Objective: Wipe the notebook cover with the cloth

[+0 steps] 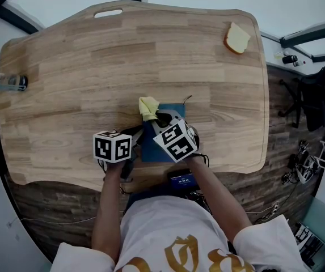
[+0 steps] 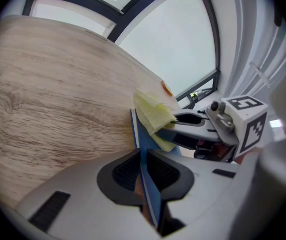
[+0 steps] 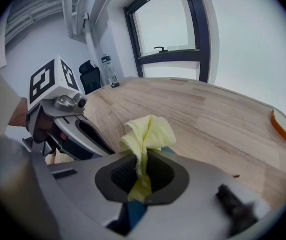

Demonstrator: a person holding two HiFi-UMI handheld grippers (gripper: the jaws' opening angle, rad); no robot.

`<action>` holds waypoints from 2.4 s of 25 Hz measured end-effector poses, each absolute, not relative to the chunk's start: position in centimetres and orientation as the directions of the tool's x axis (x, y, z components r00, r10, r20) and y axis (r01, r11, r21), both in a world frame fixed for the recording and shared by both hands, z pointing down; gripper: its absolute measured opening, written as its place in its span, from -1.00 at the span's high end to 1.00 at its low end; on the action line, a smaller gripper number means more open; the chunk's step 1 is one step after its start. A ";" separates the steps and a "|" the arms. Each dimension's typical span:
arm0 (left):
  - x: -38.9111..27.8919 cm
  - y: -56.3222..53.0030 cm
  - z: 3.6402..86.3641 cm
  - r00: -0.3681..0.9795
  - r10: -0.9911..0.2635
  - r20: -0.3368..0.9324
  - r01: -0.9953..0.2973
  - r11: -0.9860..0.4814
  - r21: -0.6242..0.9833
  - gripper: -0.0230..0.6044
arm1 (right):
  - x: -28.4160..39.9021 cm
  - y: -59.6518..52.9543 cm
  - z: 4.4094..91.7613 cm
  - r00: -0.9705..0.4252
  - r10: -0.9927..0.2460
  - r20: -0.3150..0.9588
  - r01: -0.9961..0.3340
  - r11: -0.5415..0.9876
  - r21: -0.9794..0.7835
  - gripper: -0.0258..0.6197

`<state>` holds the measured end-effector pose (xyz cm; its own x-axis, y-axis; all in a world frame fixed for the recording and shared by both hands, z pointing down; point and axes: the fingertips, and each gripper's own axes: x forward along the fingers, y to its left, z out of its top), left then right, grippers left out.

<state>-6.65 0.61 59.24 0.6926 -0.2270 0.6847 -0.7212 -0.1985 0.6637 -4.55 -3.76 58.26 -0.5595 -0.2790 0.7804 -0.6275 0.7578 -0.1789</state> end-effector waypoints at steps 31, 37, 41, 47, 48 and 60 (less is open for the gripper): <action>-6.7 0.6 59.2 0.697 -0.242 0.675 -0.716 -0.169 0.678 0.78 | -3.4 1.6 58.4 -0.586 -0.207 0.783 -0.569 0.793 -0.216 0.80; -6.7 0.3 59.0 0.693 -0.250 0.677 -0.720 -0.178 0.671 0.78 | -3.4 2.5 58.3 -0.590 -0.191 0.784 -0.562 0.794 -0.229 0.80; -6.7 0.7 59.3 0.692 -0.241 0.680 -0.720 -0.171 0.673 0.78 | -3.3 3.1 58.4 -0.589 -0.175 0.789 -0.557 0.795 -0.239 0.80; -6.7 0.5 59.2 0.690 -0.247 0.681 -0.723 -0.176 0.668 0.78 | -3.4 3.7 58.4 -0.592 -0.160 0.790 -0.547 0.800 -0.248 0.80; -6.7 0.5 59.1 0.689 -0.249 0.680 -0.723 -0.178 0.667 0.78 | -3.5 3.8 58.3 -0.592 -0.159 0.790 -0.546 0.800 -0.248 0.80; -6.7 0.4 59.0 0.686 -0.258 0.680 -0.726 -0.183 0.663 0.78 | -3.5 5.8 58.4 -0.602 -0.125 0.789 -0.525 0.806 -0.272 0.80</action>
